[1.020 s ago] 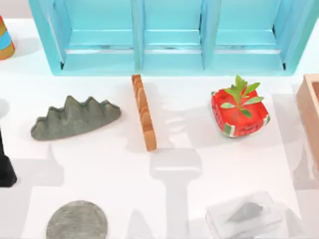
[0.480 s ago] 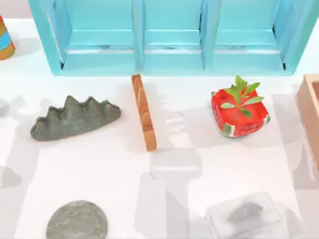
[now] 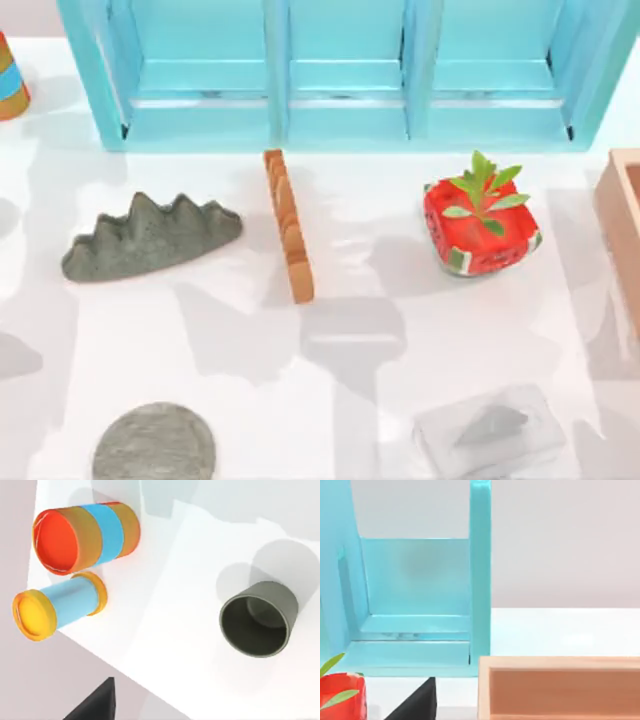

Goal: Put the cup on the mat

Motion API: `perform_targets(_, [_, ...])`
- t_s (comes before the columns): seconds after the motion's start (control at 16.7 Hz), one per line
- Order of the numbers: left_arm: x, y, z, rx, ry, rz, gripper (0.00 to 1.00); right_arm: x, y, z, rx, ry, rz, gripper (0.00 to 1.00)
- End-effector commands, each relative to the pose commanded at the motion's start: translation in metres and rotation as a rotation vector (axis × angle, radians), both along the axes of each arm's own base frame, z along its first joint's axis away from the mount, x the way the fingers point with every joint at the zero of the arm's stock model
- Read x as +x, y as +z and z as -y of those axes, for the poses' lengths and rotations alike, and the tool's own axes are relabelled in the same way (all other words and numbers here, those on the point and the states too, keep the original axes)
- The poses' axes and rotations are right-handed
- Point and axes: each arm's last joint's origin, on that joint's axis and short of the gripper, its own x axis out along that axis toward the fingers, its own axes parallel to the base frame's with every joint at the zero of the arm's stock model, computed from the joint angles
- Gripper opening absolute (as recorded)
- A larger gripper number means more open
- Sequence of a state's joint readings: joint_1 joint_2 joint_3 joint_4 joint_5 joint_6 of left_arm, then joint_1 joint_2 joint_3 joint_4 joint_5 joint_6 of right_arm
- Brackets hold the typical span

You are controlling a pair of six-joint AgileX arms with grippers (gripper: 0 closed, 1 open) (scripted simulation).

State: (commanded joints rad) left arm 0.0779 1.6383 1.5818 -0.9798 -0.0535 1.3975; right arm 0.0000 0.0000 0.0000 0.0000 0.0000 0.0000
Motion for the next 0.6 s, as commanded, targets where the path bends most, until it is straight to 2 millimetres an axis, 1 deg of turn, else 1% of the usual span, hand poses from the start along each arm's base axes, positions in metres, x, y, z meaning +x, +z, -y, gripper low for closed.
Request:
perform_targets(0.18, [0.041,-0.026,-0.022,0.048,-0.12,-0.21,1.0,0.0,0.0,0.0,0.0,0.0,0.0,1.0])
perform_targets(0.3, [0.061,-0.044,-0.038,0.05,-0.185,-0.322,1.0,0.0,0.0,0.0,0.0,0.0,0.0,1.0])
perform_targets(0.42, [0.074,-0.06,-0.054,0.034,-0.233,-0.412,1.0,0.0,0.0,0.0,0.0,0.0,0.0,1.0])
perform_targets(0.6, [0.083,-0.078,-0.074,0.0,-0.274,-0.5,1.0,0.0,0.0,0.0,0.0,0.0,0.0,1.0])
